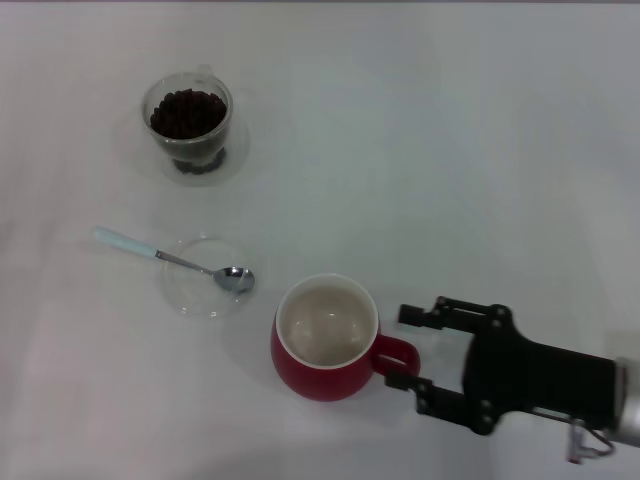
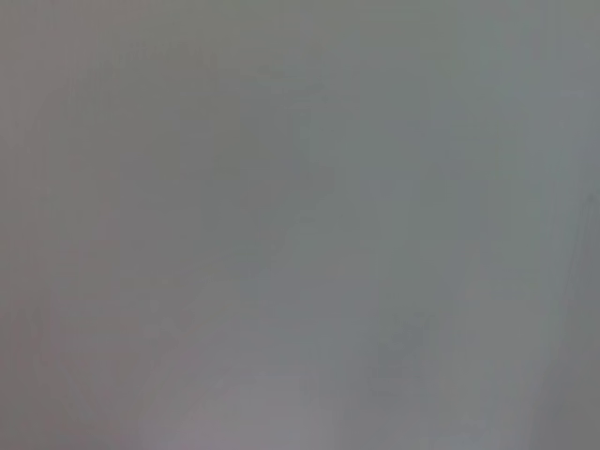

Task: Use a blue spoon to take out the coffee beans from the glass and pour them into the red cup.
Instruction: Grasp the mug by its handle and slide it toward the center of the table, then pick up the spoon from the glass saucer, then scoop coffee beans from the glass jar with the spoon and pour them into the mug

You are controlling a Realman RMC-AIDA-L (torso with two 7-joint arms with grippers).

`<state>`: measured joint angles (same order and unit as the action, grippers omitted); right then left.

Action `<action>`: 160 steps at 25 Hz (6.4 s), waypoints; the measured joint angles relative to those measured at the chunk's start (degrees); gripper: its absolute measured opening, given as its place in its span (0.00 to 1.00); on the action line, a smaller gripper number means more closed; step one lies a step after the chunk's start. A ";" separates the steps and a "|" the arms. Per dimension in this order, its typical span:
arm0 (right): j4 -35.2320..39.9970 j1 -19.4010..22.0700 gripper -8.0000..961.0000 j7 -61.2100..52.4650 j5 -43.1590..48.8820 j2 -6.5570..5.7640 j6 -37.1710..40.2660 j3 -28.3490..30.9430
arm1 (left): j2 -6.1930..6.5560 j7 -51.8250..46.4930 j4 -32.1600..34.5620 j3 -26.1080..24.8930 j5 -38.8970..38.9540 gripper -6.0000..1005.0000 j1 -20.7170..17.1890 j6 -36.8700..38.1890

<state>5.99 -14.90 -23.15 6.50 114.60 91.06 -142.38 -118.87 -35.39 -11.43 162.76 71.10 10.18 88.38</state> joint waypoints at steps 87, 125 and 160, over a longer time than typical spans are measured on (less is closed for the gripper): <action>-15.57 -3.41 0.69 1.87 -5.37 -2.60 26.43 12.83 | 0.22 -45.38 18.55 -0.55 -21.02 0.17 4.76 -16.06; -13.18 -2.88 0.68 2.11 -7.03 0.16 26.48 13.40 | 4.62 -55.01 -7.41 0.19 -26.05 0.13 28.72 -9.49; -13.41 -3.59 0.68 -1.01 -9.31 -1.13 23.73 14.33 | 2.46 -65.41 -1.13 0.14 -24.22 0.13 27.51 -21.38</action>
<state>-7.42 -18.49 -24.16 -2.81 113.48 114.79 -128.05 -116.41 -100.81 -12.56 162.90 46.88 37.69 67.00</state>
